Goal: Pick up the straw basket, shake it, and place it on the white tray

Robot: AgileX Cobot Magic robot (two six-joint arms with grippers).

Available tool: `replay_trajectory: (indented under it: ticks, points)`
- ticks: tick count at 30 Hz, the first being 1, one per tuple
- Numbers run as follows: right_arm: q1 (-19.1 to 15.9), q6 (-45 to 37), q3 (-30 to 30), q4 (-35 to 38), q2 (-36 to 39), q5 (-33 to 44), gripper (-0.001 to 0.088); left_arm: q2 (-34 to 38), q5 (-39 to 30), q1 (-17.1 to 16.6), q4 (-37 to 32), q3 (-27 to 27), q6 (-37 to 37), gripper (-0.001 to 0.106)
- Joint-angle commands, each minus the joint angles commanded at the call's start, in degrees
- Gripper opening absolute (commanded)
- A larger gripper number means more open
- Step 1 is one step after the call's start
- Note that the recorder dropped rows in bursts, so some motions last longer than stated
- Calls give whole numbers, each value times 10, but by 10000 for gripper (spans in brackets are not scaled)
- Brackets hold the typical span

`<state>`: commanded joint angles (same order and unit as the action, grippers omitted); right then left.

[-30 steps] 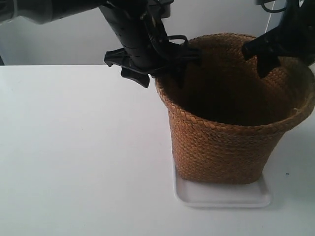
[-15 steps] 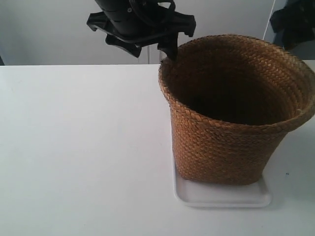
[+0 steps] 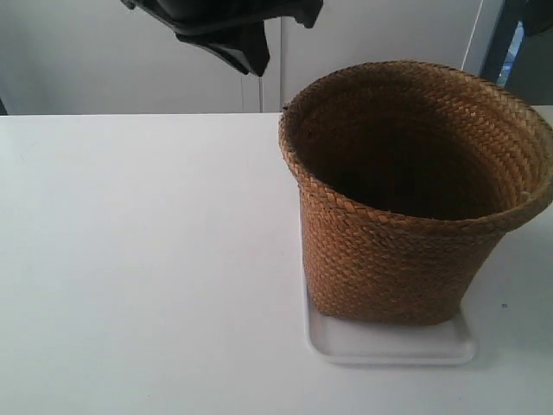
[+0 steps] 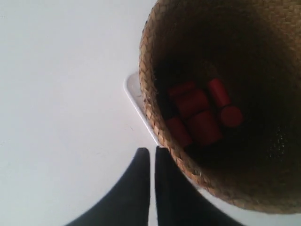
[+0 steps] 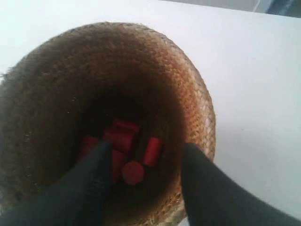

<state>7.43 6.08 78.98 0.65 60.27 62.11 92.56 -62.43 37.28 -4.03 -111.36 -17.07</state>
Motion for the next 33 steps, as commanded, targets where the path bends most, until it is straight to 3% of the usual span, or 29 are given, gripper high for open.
replay_trajectory:
  ticks: [5, 9, 14, 24, 33]
  points:
    - [0, -43, -50, 30, -57, -38, 0, -23, -8, 0, 1, 2, 22, 0]
    - [0, -77, -85, 40, -98, -68, 0, -49, -7, 0, 17, 33, 40, 0]
    - [0, -80, -122, 39, -145, -130, 0, -111, 19, 0, 53, 115, 56, 0]
    - [0, -74, -122, 40, -192, -121, 0, -255, 96, 0, 56, 234, 69, 0]
    - [0, -74, -122, 40, -198, -121, 0, -306, 64, 0, 55, 257, 68, 0]
